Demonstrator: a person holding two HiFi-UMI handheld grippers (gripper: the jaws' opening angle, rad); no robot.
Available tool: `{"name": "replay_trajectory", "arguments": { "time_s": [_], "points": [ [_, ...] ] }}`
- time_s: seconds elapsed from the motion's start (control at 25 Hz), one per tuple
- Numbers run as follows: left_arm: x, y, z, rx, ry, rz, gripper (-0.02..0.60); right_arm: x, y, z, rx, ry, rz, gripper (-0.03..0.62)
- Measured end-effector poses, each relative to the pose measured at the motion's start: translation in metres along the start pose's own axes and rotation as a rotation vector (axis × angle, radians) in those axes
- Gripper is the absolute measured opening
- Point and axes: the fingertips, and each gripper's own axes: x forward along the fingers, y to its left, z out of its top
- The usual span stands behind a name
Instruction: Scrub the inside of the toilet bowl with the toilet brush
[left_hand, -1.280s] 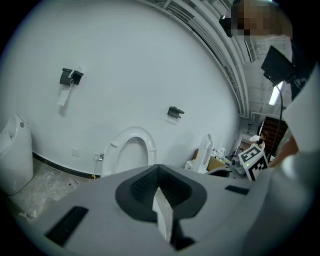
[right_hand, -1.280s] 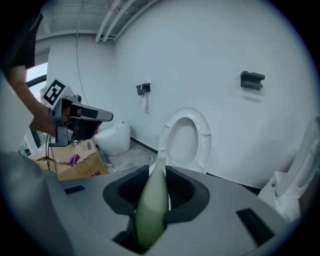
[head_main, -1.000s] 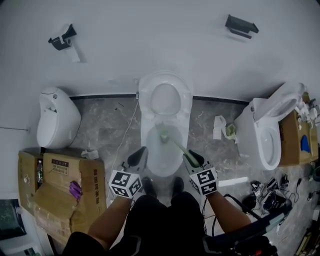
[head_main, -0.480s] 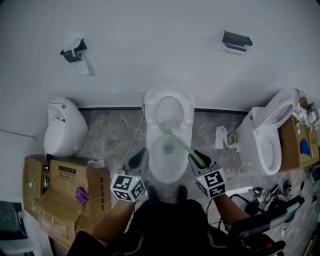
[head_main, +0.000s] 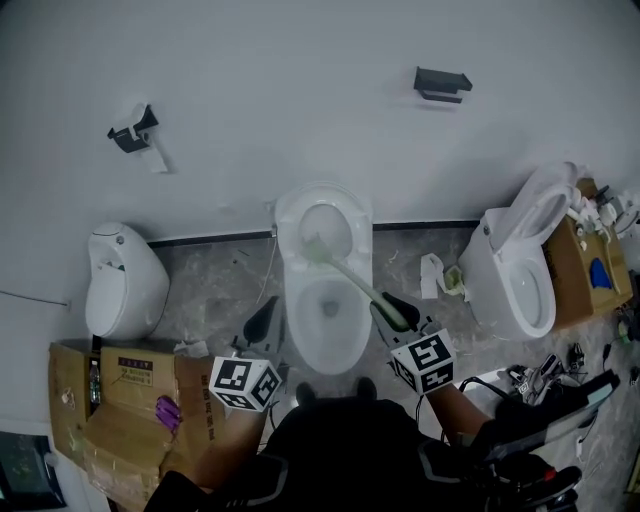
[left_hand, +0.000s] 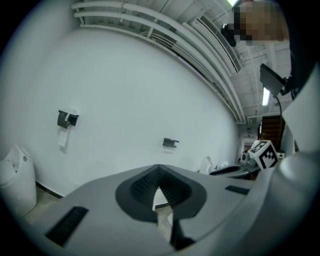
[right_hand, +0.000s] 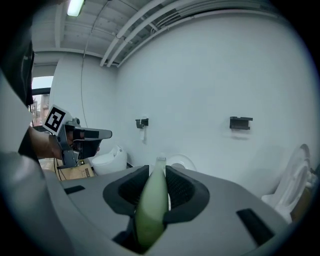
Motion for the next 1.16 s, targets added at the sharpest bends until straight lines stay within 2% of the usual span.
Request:
{"name": "replay_trajectory", "arguments": {
  "time_s": [0.4,1.16],
  "points": [
    [0.004,-0.007,0.012,0.014,-0.017,-0.038,0.009,-0.001,-0.003,0.009,0.026,-0.008,-0.023,0.110],
    [0.003,0.001,0.023,0.030,-0.037,-0.034,0.009,-0.002,-0.003,0.021,0.037,-0.020,-0.041,0.109]
  ]
}}
